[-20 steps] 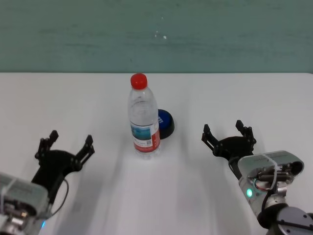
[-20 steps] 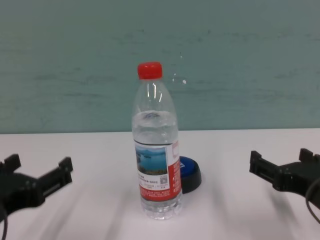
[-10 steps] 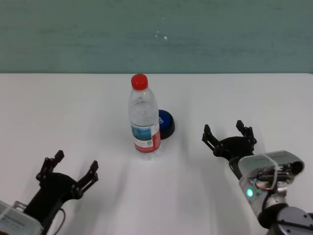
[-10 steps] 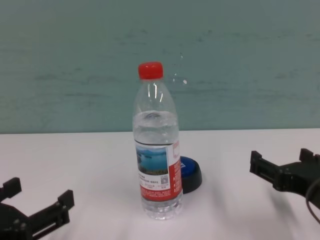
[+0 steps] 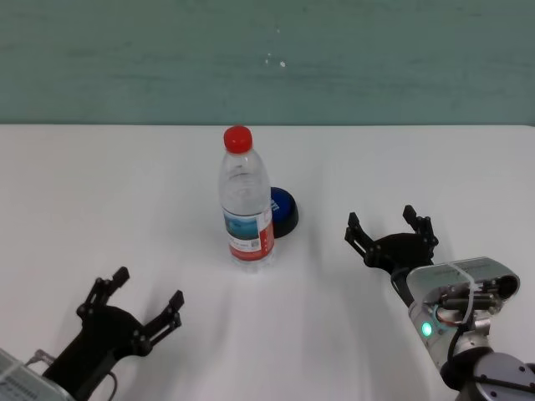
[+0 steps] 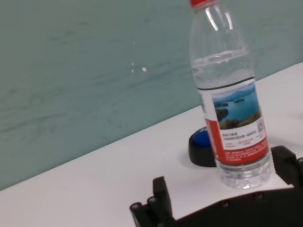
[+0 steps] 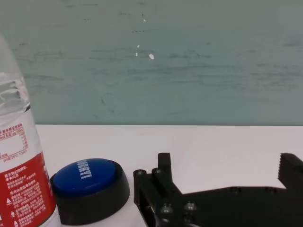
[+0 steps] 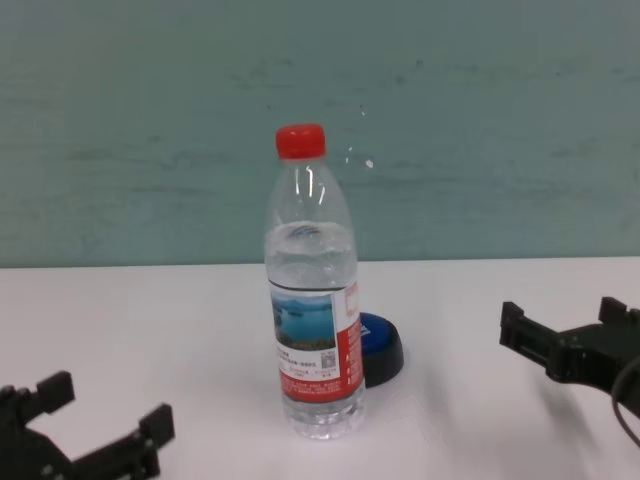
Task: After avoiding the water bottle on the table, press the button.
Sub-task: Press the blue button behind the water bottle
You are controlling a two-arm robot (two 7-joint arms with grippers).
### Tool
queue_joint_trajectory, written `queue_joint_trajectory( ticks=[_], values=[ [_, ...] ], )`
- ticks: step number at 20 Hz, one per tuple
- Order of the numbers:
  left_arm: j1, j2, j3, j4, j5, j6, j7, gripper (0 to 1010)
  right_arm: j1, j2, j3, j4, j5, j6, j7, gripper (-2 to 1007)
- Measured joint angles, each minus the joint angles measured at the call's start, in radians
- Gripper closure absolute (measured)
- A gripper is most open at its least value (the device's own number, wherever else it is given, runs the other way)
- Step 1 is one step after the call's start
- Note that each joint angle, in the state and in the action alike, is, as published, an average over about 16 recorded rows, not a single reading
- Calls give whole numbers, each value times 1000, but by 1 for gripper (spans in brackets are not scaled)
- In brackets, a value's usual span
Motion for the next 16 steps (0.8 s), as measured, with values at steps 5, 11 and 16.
queue_joint_trajectory(
  ticks=[5, 11, 16],
  values=[
    [18, 18, -1, -10, 3, -18, -18, 10, 0, 0, 0, 0, 0, 0, 0, 1],
    [56, 38, -12, -45, 15, -32, -21, 10, 0, 0, 0, 0, 0, 0, 0, 1],
    [86, 48, -24, -76, 15, -35, -24, 10, 0, 0, 0, 0, 0, 0, 0, 1]
  ],
)
